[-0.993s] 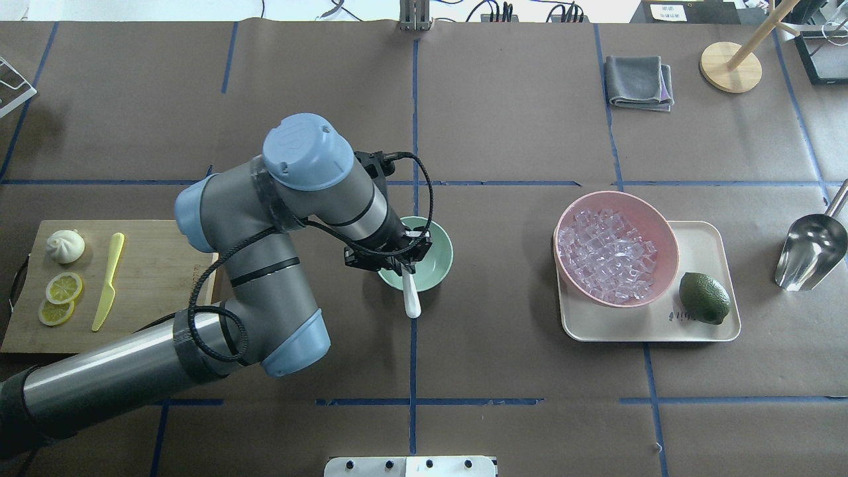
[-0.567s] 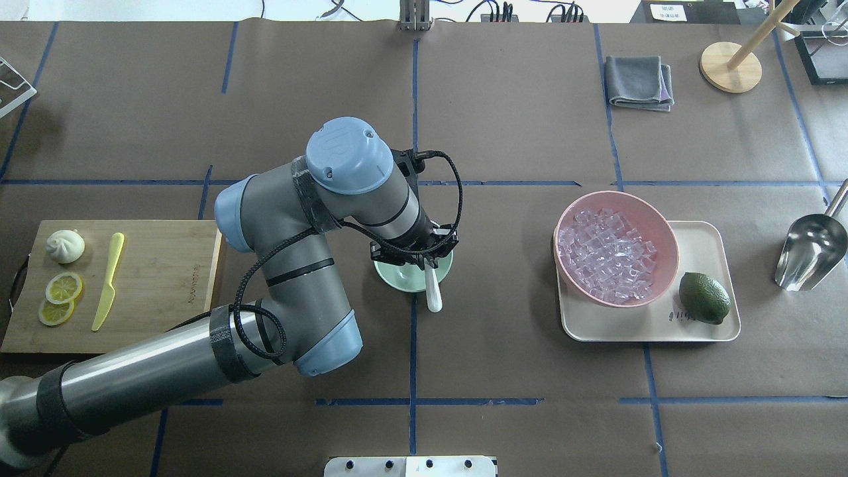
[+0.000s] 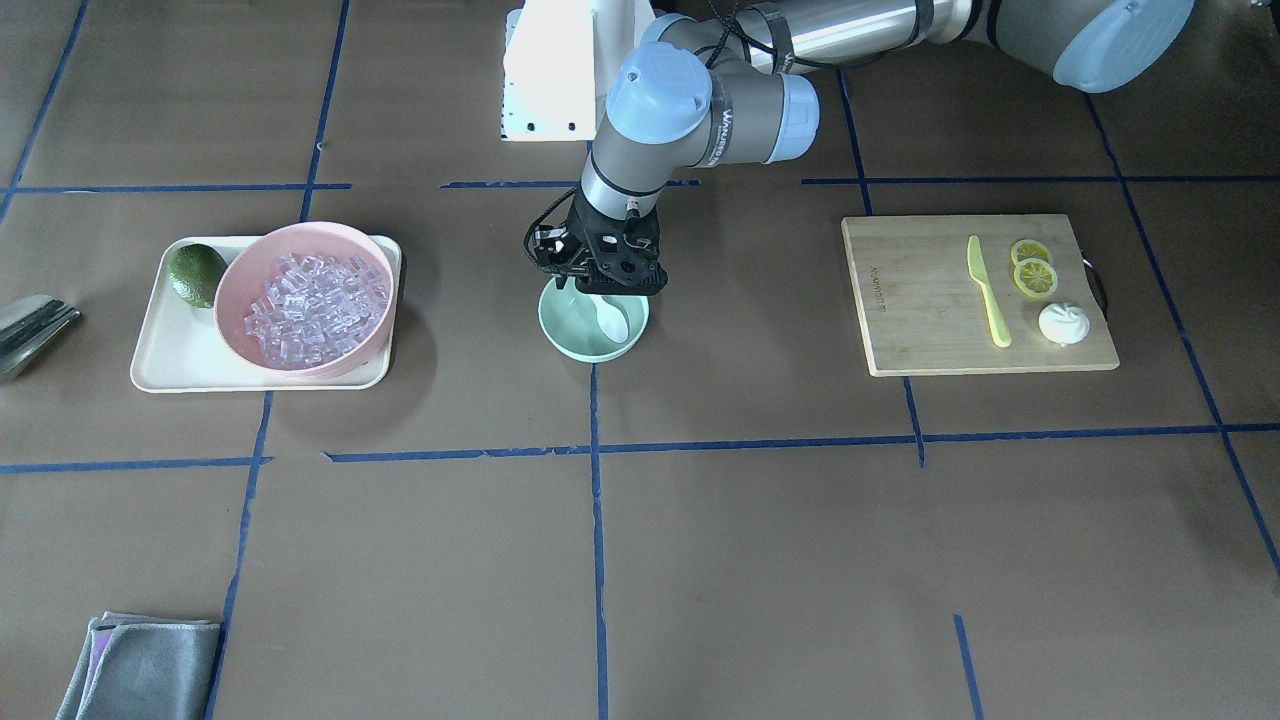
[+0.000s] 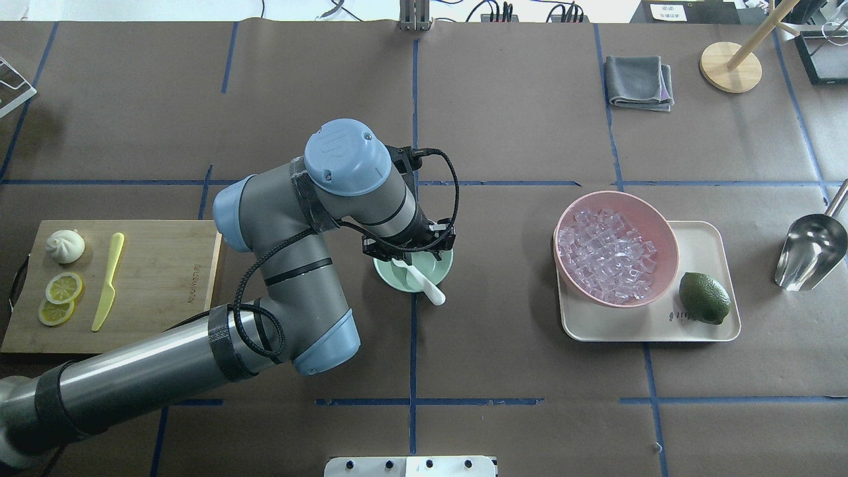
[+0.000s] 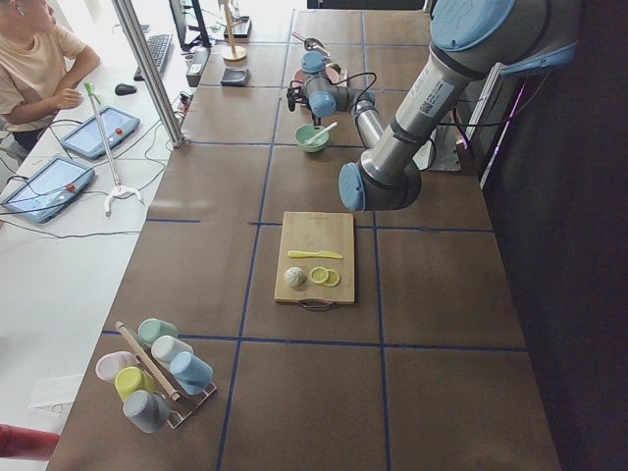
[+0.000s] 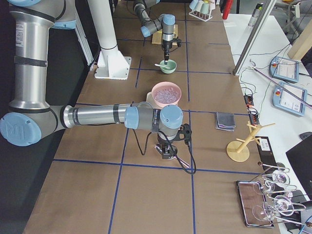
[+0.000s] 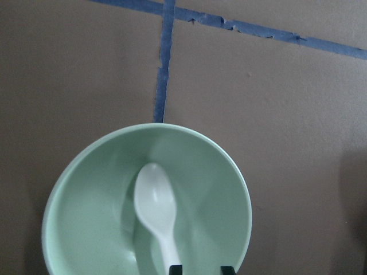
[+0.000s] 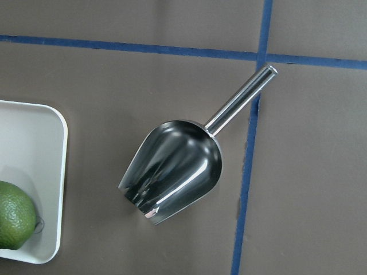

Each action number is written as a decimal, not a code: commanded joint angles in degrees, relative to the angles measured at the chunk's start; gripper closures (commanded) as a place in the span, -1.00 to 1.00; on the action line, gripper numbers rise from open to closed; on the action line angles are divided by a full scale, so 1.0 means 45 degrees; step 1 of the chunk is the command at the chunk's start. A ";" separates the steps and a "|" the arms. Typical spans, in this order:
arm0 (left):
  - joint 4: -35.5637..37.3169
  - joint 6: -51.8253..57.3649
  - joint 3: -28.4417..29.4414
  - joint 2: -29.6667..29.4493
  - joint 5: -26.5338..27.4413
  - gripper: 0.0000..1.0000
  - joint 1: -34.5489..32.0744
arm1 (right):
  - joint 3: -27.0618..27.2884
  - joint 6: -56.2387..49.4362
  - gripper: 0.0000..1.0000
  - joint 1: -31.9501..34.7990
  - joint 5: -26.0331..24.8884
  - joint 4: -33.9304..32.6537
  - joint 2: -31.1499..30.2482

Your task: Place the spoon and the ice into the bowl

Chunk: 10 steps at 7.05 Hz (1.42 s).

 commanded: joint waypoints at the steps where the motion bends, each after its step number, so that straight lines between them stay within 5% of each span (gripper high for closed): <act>1: 0.0044 -0.0037 -0.1100 0.0779 -0.0111 -0.65 -0.0324 | 0.1124 0.2211 -0.98 -0.1047 0.0579 0.0015 0.0015; 3: 0.0005 0.0002 -0.3774 0.2907 -0.0132 -0.65 -0.0616 | 0.3235 0.6565 -0.98 -0.3018 0.0463 0.0228 0.0363; 4: 0.0005 0.0021 -0.4540 0.3476 -0.0538 -0.65 -0.0986 | 0.3281 0.8672 -0.98 -0.3916 0.0327 0.1912 0.0598; 6: 0.0024 0.1265 -0.5479 0.4900 -0.2391 -0.65 -0.2138 | 0.3204 1.4683 -0.98 -0.7441 -0.3267 0.5685 0.1338; 10: 0.0024 0.1271 -0.5680 0.5240 -0.2397 -0.76 -0.2161 | 0.2234 1.6134 -0.97 -1.0094 -0.6739 0.5425 0.3253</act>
